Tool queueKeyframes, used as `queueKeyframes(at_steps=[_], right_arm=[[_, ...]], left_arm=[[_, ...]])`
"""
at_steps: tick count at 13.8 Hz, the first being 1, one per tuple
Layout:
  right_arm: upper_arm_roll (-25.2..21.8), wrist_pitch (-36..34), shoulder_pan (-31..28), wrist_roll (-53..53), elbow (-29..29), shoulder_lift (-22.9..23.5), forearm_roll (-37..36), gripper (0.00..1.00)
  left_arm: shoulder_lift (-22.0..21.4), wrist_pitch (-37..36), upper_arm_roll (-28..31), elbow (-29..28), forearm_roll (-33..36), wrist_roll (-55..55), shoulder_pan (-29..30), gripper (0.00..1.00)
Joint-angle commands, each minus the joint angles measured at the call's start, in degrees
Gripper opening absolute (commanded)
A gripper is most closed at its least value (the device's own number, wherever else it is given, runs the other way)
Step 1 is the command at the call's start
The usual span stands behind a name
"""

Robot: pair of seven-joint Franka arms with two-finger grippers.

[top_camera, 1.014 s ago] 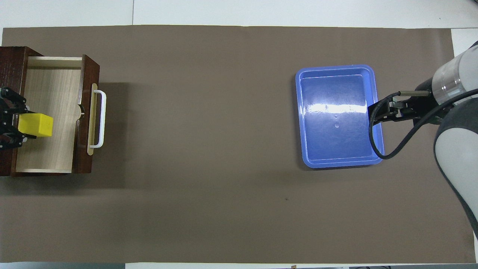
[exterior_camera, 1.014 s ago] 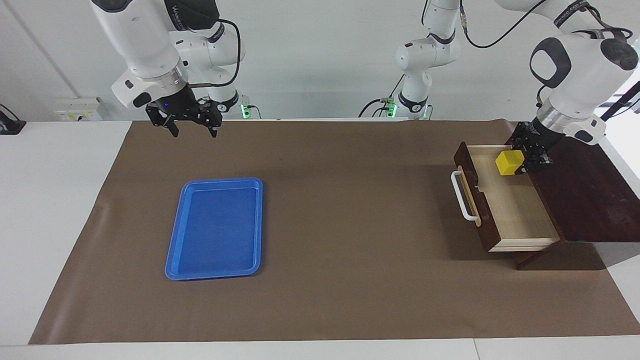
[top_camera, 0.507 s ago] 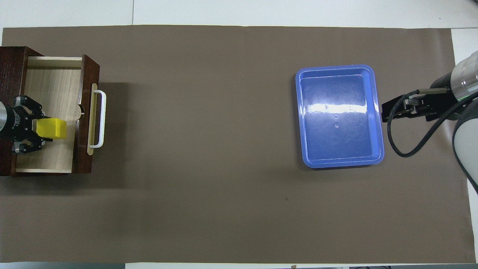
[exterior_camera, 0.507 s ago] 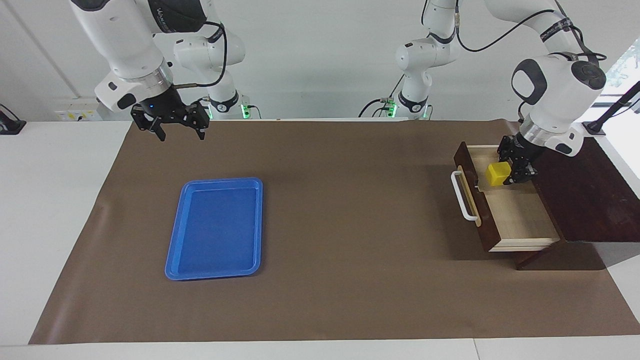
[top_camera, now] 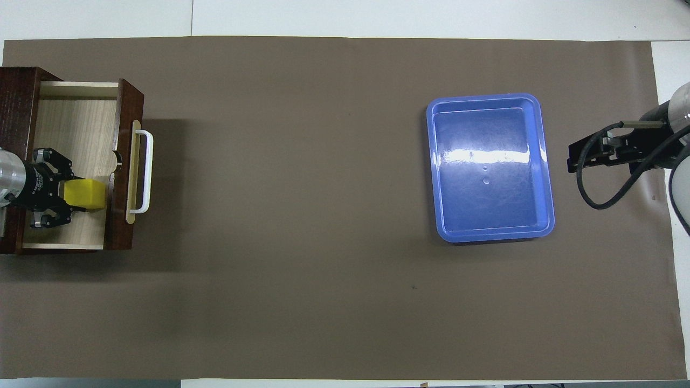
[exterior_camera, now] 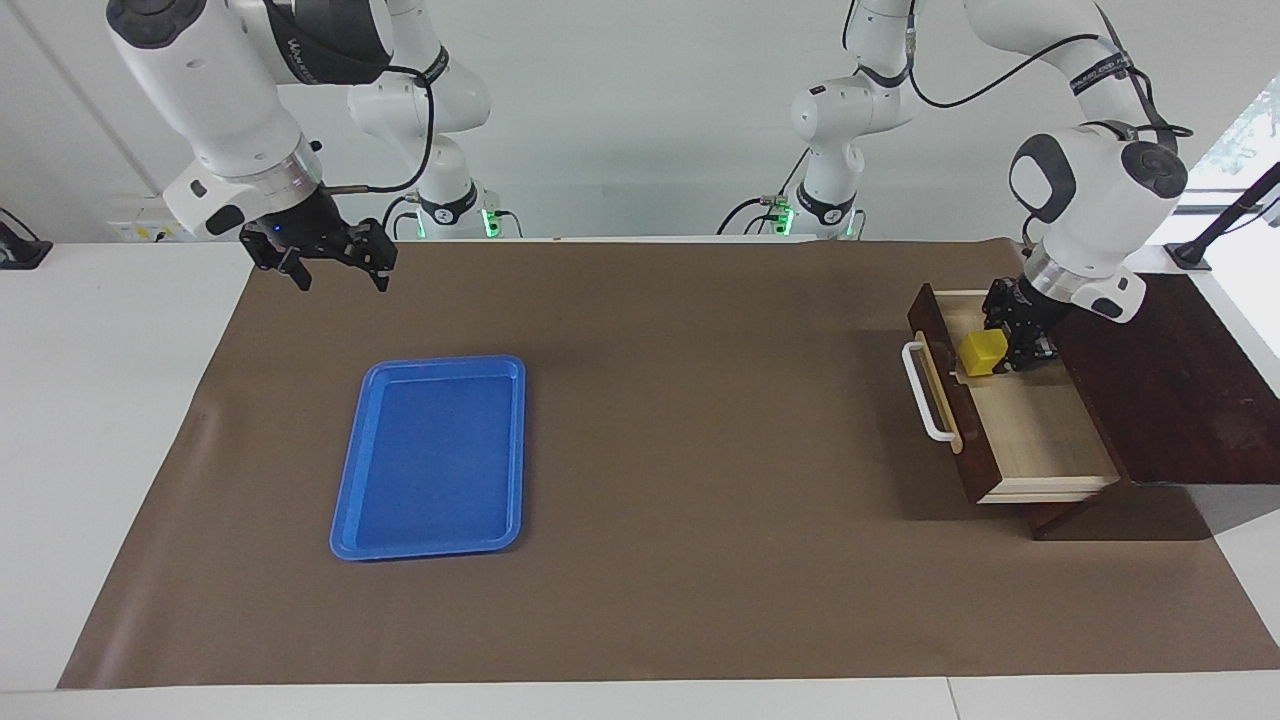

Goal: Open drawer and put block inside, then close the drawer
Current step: 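Open the left gripper to release the cube inside the drawer, then push the drawer closed with the left gripper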

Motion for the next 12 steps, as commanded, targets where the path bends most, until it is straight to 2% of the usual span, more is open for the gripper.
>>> queueKeyframes(at_steps=[1,3,5,6,10,12], right_arm=[[0.64,1.02,-1.69,-1.28,-1.12,-0.58,-0.91,1.0],[0.64,1.45,-1.69,-0.76,-0.94,-0.5,-0.91,1.0],[0.73,2.33,-1.69,-0.84,-0.94,-0.5,-0.91,1.0],[0.73,2.25,-1.6,-0.84,-0.94,-0.5,-0.91,1.0],[0.9,2.07,-1.77,-0.84,-1.03,-0.5,-0.82,1.0],[2.65,2.42,-4.57,-0.84,-1.03,-0.5,-0.74,1.0]], left_arm=[[-1.26,1.27,-0.1,-0.97,-0.66,0.38,0.42,1.0],[-1.09,0.23,-0.19,2.09,-0.57,0.12,0.16,1.0],[0.48,-6.34,-0.8,9.89,-0.83,-0.23,-0.63,1.0],[1.63,-7.94,-1.06,12.28,-0.83,-0.58,-3.24,1.0],[2.95,-4.63,-0.98,10.82,-0.22,-7.68,-12.39,1.0],[3.31,-4.09,-0.98,8.89,0.57,-8.06,-13.03,1.0]])
